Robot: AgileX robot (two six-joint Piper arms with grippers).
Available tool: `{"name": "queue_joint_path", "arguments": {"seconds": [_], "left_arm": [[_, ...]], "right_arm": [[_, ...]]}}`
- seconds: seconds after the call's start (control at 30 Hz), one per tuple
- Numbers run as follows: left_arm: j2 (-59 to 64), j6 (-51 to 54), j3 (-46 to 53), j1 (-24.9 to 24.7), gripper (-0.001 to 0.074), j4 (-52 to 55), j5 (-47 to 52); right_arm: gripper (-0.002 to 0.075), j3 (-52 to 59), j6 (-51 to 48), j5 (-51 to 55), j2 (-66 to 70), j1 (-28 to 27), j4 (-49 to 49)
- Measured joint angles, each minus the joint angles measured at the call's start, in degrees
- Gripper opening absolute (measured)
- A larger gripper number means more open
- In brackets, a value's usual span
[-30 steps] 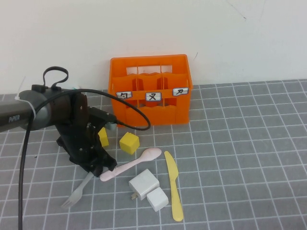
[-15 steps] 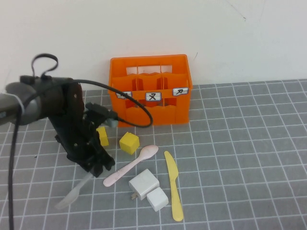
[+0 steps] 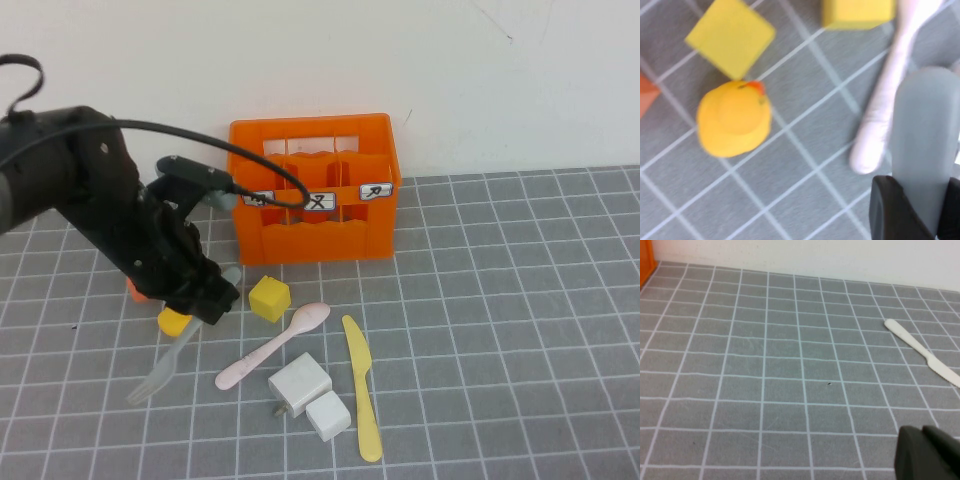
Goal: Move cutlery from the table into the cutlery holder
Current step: Place the fork on the box
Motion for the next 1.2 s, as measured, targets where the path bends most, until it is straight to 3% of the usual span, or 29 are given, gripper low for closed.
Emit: {"name": "queue_joint_path", "arguments": {"seconds": [0.27, 0.57, 0.9, 1.2], "left_arm": [[-1.6, 6.4, 0.1, 1.0, 0.0157, -8.2, -0.1], [-2.7, 8.2, 0.5, 1.0, 0.0157, -10.4, -11.2], [-3.7, 8.2, 1.0, 0.8, 0.0157, -19.4, -27.1], [-5.4, 8.2, 11.8, -0.9, 0.0157, -21.5, -52.9]], "right_arm": [[-0.0003, 0.0, 0.0, 0.0, 0.0, 0.0, 0.0], [-0.0003, 0.0, 0.0, 0.0, 0.0, 0.0, 0.0], [-0.0003, 0.0, 0.0, 0.0, 0.0, 0.0, 0.0], [-0.0003, 0.0, 0.0, 0.0, 0.0, 0.0, 0.0]]}}
